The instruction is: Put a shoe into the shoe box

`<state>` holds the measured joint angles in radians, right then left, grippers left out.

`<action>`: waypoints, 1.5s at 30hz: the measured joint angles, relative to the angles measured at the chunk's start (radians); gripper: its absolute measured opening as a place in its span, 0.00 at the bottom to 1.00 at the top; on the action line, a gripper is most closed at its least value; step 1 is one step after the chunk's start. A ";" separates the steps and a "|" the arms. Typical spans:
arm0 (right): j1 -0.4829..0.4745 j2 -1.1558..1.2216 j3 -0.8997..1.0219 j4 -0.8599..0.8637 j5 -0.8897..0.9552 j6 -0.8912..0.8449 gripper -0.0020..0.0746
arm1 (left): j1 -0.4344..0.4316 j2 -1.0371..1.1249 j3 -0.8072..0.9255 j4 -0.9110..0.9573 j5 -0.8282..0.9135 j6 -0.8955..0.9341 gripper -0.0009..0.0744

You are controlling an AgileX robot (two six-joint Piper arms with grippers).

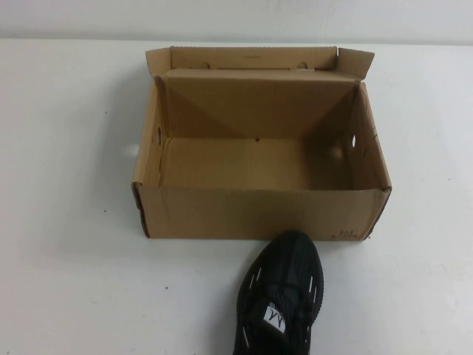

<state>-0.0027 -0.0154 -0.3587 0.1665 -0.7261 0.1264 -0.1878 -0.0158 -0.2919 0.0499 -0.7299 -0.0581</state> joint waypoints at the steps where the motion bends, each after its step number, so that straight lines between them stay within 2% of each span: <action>1: 0.000 -0.002 -0.060 0.002 0.061 0.037 0.01 | 0.000 0.000 -0.044 0.000 0.039 0.002 0.01; 3: 0.000 0.003 -0.188 -0.001 0.249 0.086 0.00 | 0.000 0.000 -0.123 0.000 0.109 0.002 0.01; 7: 0.000 0.088 -0.422 -0.043 0.657 0.079 0.01 | 0.000 0.027 -0.252 0.000 0.256 0.002 0.01; 11: 0.000 0.228 -0.591 -0.066 1.056 0.029 0.01 | 0.000 0.091 -0.370 0.000 0.578 -0.002 0.01; 14: 0.000 0.297 -0.631 -0.067 1.229 -0.041 0.01 | 0.000 0.139 -0.385 0.019 0.783 0.002 0.01; 16: 0.000 0.315 -0.629 -0.056 1.294 -0.060 0.01 | 0.000 0.161 -0.385 0.037 0.909 0.004 0.01; 21: 0.000 0.322 -0.588 0.014 1.459 -0.070 0.01 | 0.000 0.182 -0.385 0.045 1.055 0.002 0.01; 26: 0.000 0.329 -0.500 0.170 1.472 -0.078 0.01 | 0.000 0.195 -0.385 0.017 1.151 -0.034 0.01; 28: 0.006 0.343 -0.483 0.229 1.474 -0.126 0.01 | 0.000 0.197 -0.385 0.001 1.195 -0.041 0.01; 31: 0.037 0.385 -0.485 0.322 1.511 -0.293 0.01 | 0.000 0.198 -0.385 -0.011 1.273 -0.043 0.01; 39: 0.100 0.651 -0.688 0.406 1.806 -0.585 0.01 | 0.000 0.240 -0.385 -0.029 1.452 -0.043 0.01; 45: 0.172 0.823 -0.786 0.411 1.909 -0.636 0.01 | 0.000 0.374 -0.415 -0.059 1.596 -0.036 0.01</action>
<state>0.1694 0.8075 -1.1450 0.5775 1.1825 -0.5093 -0.1878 0.3582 -0.7073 -0.0090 0.8659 -0.0945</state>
